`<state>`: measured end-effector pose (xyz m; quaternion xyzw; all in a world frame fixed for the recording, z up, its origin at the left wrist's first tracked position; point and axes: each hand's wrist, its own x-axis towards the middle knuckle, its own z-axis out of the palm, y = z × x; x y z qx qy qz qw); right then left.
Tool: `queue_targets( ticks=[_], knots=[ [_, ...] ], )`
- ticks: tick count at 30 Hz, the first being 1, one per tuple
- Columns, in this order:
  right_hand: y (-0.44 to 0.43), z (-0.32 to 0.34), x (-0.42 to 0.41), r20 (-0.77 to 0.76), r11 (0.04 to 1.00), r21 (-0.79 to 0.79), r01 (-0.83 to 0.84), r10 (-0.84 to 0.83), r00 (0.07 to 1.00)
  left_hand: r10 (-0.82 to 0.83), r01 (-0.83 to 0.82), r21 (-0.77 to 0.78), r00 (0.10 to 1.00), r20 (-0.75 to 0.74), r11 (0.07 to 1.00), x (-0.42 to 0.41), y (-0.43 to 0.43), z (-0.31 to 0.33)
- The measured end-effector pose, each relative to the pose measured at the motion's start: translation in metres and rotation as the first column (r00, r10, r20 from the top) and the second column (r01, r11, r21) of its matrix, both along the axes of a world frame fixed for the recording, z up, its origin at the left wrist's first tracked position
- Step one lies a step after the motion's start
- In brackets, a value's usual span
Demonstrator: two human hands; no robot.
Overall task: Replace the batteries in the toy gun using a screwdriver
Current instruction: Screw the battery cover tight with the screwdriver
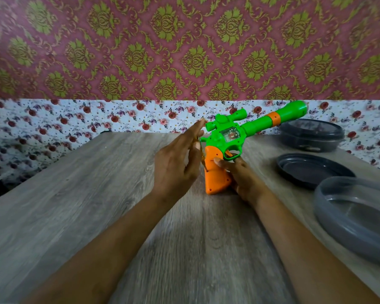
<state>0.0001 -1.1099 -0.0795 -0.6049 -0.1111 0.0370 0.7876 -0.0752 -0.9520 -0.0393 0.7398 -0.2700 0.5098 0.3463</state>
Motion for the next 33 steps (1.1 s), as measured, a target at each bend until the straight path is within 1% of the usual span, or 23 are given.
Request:
queue_targets(
  ticks=[2, 5, 11, 16, 21, 24, 26, 29, 33],
  knots=[
    [-0.0006, -0.0001, 0.0001, -0.009, 1.000, 0.000, -0.002, 0.002, 1.000, -0.002, 0.002, 0.000, 1.000, 0.005, 1.000, 0.0003, -0.0004, -0.0001],
    [0.0007, -0.0010, 0.0017, -0.015, 1.000, -0.008, 0.000, 0.000, 1.000, 0.015, -0.016, 0.002, 0.998, 0.053, 1.000, 0.0027, -0.0006, 0.0004],
    [0.0014, -0.0023, 0.0048, -0.022, 1.000, 0.004, 0.015, -0.015, 1.000, 0.045, -0.045, 0.003, 0.996, 0.077, 0.999, -0.0010, -0.0019, 0.0035],
    [0.0014, -0.0030, 0.0056, -0.022, 1.000, 0.000, 0.012, -0.012, 1.000, 0.028, -0.028, -0.010, 0.999, 0.042, 1.000, -0.0043, -0.0037, 0.0052],
    [0.0012, -0.0036, 0.0062, -0.027, 1.000, -0.013, 0.020, -0.021, 0.999, 0.045, -0.047, 0.017, 0.996, 0.081, 0.999, -0.0046, -0.0045, 0.0062],
    [0.0005, -0.0028, 0.0051, -0.024, 1.000, -0.005, 0.024, -0.024, 0.999, 0.045, -0.045, -0.003, 0.998, 0.053, 0.999, -0.0032, -0.0028, 0.0064],
    [-0.0001, -0.0027, 0.0051, -0.022, 1.000, -0.003, 0.025, -0.025, 0.999, 0.016, -0.016, -0.005, 0.999, 0.029, 1.000, -0.0039, -0.0029, 0.0056],
    [-0.0001, -0.0036, 0.0053, -0.017, 1.000, -0.004, 0.025, -0.025, 1.000, -0.046, 0.046, 0.026, 0.999, 0.023, 0.999, -0.0058, -0.0061, 0.0044],
    [-0.0002, -0.0034, 0.0045, -0.017, 1.000, -0.014, 0.007, -0.007, 1.000, -0.015, 0.009, 0.069, 0.997, 0.078, 0.998, -0.0046, -0.0084, 0.0022]
  ],
)
